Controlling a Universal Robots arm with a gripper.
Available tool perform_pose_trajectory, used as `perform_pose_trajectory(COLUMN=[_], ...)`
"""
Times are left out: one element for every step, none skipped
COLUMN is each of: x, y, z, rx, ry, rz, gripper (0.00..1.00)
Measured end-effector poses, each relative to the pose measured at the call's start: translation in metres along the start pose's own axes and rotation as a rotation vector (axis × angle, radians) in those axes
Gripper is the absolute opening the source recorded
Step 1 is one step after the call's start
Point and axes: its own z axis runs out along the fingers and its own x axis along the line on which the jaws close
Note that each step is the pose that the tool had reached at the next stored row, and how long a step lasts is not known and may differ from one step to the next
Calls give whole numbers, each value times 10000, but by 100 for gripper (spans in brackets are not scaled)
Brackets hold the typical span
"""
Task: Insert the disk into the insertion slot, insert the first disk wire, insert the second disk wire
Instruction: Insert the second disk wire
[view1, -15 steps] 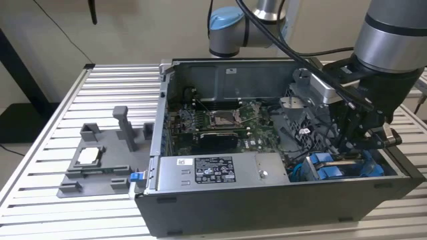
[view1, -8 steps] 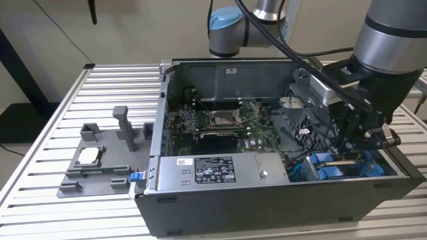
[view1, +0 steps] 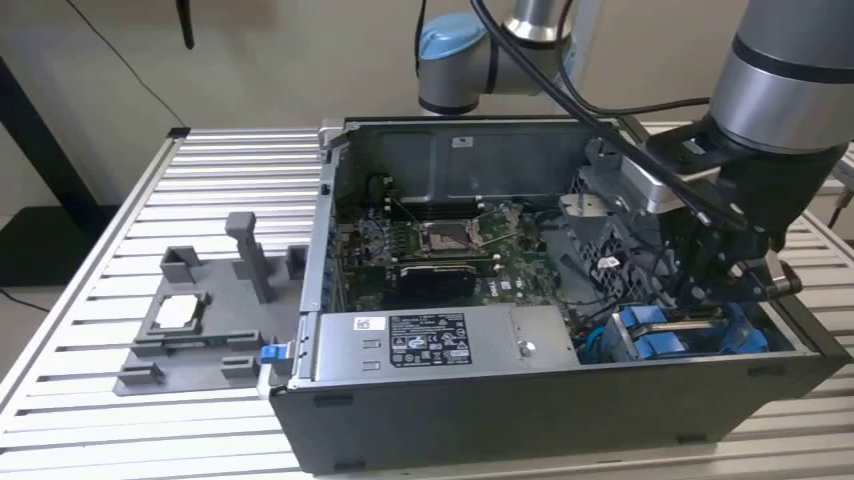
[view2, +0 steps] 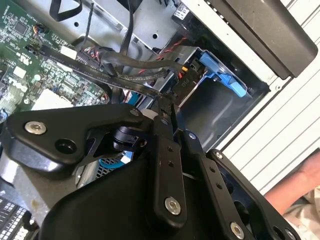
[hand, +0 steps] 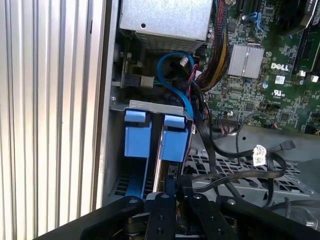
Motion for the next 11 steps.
perform_pose_trajectory(x=[2,3,4,10,14,16,18,19,20,20,21], y=[-1,-2,-1,-6,-8,-8,-8,-8,-8,-8,-8], z=[5,10,14,25,27,28,28,30,33,35,37], rx=[1,3,5,7,7,8,8,9,10,11,11], ry=[-7,-16,-30,-31,-23,-16,-7,3,12,21,33], rz=[6,15,25,97,148,189,240,305,367,431,493], gripper=[16,16,16,16,16,16,16,16,16,16,16])
